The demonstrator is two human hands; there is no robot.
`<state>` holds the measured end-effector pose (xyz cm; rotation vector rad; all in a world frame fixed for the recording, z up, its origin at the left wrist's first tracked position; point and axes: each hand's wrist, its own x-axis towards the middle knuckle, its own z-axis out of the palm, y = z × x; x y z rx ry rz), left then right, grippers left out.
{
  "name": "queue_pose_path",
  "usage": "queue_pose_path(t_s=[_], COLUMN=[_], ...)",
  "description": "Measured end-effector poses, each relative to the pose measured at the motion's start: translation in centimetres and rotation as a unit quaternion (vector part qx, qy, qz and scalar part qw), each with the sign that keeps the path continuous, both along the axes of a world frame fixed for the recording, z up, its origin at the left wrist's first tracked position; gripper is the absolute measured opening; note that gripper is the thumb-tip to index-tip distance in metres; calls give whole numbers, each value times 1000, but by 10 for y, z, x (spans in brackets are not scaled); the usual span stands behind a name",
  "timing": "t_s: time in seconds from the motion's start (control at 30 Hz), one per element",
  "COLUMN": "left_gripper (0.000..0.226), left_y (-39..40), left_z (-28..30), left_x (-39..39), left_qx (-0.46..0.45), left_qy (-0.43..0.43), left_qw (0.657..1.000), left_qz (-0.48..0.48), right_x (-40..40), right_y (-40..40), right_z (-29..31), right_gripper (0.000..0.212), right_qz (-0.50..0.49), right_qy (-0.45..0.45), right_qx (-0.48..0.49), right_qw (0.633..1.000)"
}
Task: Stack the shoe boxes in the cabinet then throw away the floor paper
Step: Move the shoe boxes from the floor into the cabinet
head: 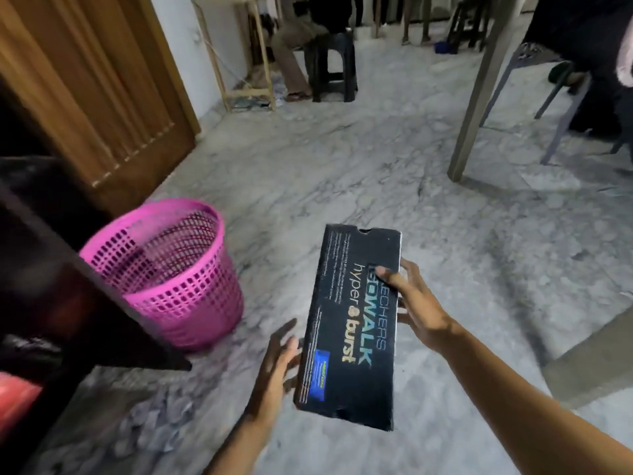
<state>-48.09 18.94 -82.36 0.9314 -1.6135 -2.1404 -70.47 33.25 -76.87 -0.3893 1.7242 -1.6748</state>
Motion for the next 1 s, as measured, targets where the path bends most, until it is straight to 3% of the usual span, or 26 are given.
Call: queue_pose_path(t_s=[0.17,0.27,0.4,0.5,0.63,0.8,0.9,1.0], left_gripper=[82,71,79,83,73,67,65,42], left_y=[-67,-93,-113,-123,-142,-176,-205,-233], left_z=[68,111,158,185,213,268,308,346], left_x=[46,88,156,206,261,314,340,356], left_qx=[-57,-105,-171,-208,-256,-347,-333,-294], left_qy=[59,87,106,121,144,137,126,132], left_qw=[995,988,976,964,935,873,844,817], left_qz=[62,74,78,112,200,315,402,479], right_x=[56,101,160,206,265,308,328,345], right_y=[-58,-90,-129,-158,-189,-223,-232,-247], right_z=[53,81,113,139,174,187,189,200], right_gripper=[85,96,92,103,82,98,93,101], right_qz=[134,197,272,315,367,411,407,426], right_qy=[42,62,95,108,141,130,90,40], right_qx=[-53,-80,-103,-119,-155,-156,-198,-229], right_qw=[989,975,952,935,906,889,887,874])
